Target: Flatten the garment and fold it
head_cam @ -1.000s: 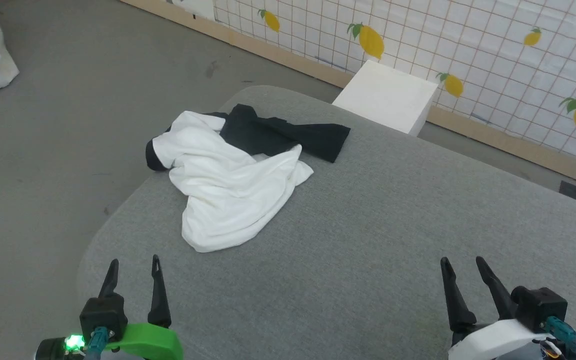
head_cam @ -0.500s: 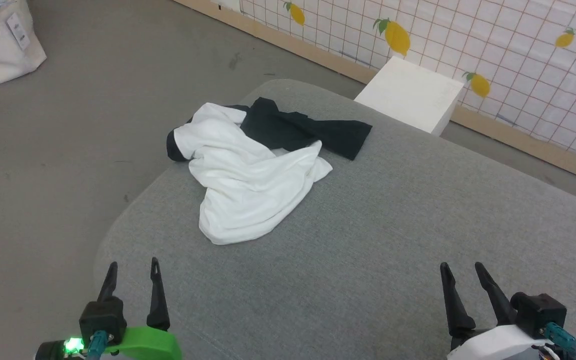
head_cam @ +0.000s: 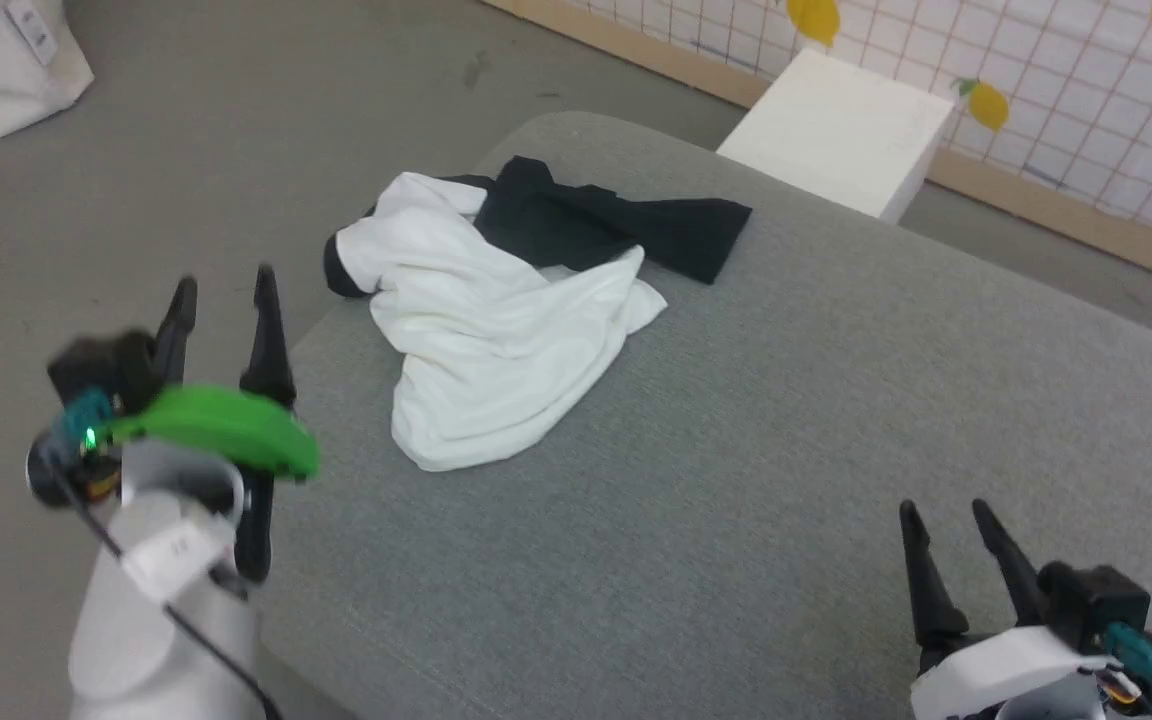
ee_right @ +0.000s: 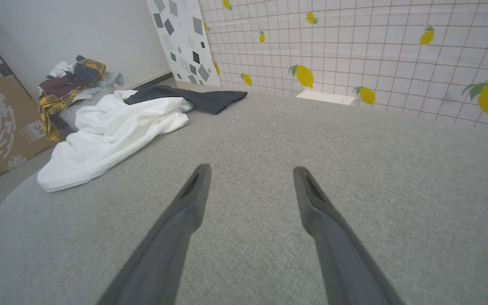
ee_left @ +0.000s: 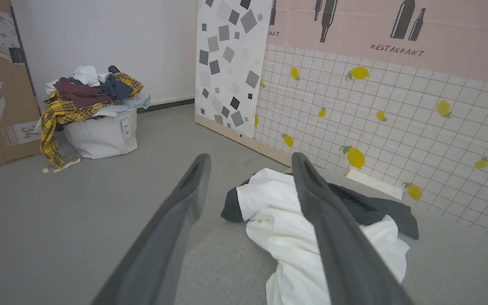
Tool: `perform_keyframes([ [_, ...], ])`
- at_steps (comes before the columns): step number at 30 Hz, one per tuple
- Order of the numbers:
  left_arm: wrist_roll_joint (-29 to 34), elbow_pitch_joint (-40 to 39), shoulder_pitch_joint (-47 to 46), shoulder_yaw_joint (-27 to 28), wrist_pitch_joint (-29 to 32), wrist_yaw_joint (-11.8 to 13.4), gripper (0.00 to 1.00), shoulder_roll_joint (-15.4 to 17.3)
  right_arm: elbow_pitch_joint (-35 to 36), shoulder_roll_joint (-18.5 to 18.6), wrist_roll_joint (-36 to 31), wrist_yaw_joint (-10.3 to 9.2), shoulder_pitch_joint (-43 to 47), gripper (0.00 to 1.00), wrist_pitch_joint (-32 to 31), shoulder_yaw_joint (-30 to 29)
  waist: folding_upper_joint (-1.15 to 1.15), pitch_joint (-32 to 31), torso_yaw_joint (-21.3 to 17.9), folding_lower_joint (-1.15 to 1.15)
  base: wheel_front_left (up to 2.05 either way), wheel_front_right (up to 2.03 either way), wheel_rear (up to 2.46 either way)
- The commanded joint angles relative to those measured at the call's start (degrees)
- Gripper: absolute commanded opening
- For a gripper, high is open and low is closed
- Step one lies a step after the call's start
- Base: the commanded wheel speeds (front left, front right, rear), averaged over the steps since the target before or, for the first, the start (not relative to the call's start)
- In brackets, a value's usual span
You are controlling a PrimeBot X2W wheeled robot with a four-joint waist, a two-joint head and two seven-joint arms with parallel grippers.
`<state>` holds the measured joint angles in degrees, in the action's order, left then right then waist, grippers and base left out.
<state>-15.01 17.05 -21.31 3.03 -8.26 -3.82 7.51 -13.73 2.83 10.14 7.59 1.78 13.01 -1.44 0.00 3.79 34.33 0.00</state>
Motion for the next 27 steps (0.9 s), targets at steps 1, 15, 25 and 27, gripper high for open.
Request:
perform_keyframes([
  [1,-1.6,2.26,-3.5,0.02,1.39,-0.67,1.0,0.4,0.91,0.05,-1.02,-0.1,-1.01,1.0,-0.67,-0.52,0.0,3.74,-3.31,0.0,0.0,0.0,0.0],
  [15,-11.77,33.46,-27.36,3.26,23.11,0.56,1.0,2.64,12.83,0.05,-6.7,-0.1,-0.76,1.0,-8.1,-4.0,0.0,15.31,-16.36,0.0,0.0,0.0,0.0],
  [25,-10.58,45.24,-30.59,-0.15,35.31,2.27,1.0,2.98,18.6,0.05,-7.29,-0.1,1.17,1.0,-10.18,-4.91,0.0,19.13,-17.98,0.0,0.0,0.0,0.0],
  [27,-9.61,46.54,-30.69,-1.66,36.93,1.8,1.0,2.75,19.28,0.05,-7.32,-0.1,1.38,1.0,-10.4,-5.03,0.0,19.59,-17.69,0.0,0.0,0.0,0.0],
])
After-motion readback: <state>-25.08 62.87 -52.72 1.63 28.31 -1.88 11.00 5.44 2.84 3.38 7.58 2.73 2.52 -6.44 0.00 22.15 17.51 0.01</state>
